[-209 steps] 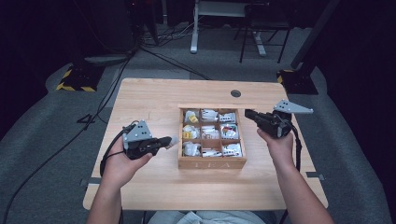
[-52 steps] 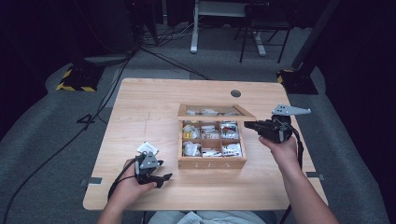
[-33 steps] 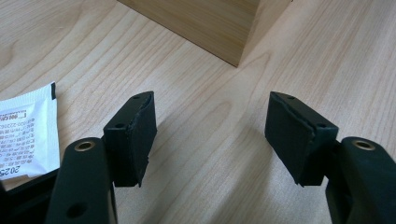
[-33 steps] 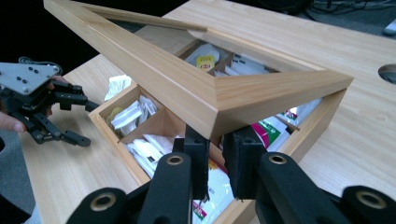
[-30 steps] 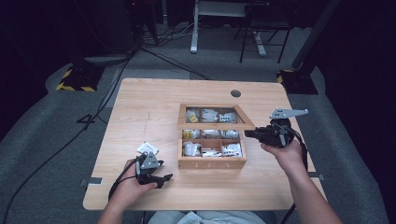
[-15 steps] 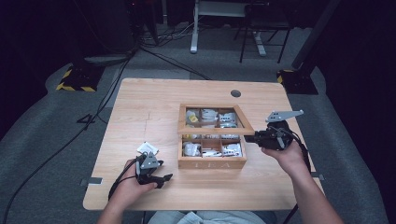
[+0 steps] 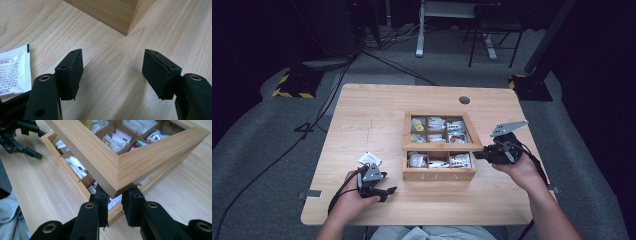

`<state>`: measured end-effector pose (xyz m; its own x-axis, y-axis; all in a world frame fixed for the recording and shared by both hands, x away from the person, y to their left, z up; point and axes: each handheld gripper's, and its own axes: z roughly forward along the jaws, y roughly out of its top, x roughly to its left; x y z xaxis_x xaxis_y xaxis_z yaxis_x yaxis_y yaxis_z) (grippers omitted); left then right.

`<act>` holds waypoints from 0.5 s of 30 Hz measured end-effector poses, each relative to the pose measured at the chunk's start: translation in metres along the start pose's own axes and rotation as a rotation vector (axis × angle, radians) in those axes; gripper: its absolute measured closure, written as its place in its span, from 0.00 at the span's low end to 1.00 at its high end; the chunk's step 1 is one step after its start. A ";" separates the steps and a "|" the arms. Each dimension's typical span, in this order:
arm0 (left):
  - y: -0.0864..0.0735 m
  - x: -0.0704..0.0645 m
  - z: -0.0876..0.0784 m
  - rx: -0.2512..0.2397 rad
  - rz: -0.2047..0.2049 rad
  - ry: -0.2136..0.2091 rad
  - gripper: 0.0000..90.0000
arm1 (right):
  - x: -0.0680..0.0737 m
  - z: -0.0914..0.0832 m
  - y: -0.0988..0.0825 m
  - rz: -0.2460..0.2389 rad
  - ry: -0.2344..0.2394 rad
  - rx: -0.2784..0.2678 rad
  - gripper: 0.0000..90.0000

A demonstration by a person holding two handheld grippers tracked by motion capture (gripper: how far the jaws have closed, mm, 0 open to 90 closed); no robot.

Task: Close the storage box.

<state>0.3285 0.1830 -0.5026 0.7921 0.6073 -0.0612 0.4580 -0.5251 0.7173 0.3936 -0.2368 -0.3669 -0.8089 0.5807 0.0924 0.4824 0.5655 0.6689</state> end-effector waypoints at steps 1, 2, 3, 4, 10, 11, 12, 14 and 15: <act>0.000 0.000 0.000 0.000 0.000 0.000 0.38 | 0.000 0.001 0.000 -0.001 0.001 0.009 0.83; 0.000 0.000 0.000 -0.002 0.000 -0.001 0.38 | 0.001 0.001 0.000 -0.001 -0.001 0.016 0.83; 0.000 0.000 0.000 -0.001 0.000 -0.001 0.38 | 0.001 0.001 0.000 0.000 0.000 0.020 0.83; 0.000 0.000 0.000 -0.001 -0.001 0.000 0.38 | 0.001 0.001 0.000 -0.001 0.001 0.024 0.83; 0.000 0.000 0.000 -0.001 -0.006 -0.002 0.37 | 0.001 0.001 -0.001 -0.016 0.019 0.070 0.83; 0.000 0.000 0.000 -0.001 -0.003 -0.001 0.37 | 0.001 0.002 -0.001 -0.020 0.016 0.081 0.83; 0.000 0.000 0.000 -0.001 -0.002 -0.001 0.37 | 0.001 0.002 -0.001 -0.020 0.017 0.088 0.82; 0.000 0.000 0.000 0.000 -0.003 -0.001 0.37 | 0.001 0.003 -0.002 -0.026 0.023 0.105 0.82; 0.000 0.000 0.000 0.000 -0.003 -0.001 0.37 | 0.001 0.004 -0.002 -0.025 0.027 0.111 0.82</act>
<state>0.3283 0.1830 -0.5026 0.7912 0.6082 -0.0639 0.4604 -0.5235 0.7169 0.3928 -0.2349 -0.3708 -0.8288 0.5510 0.0975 0.4953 0.6414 0.5859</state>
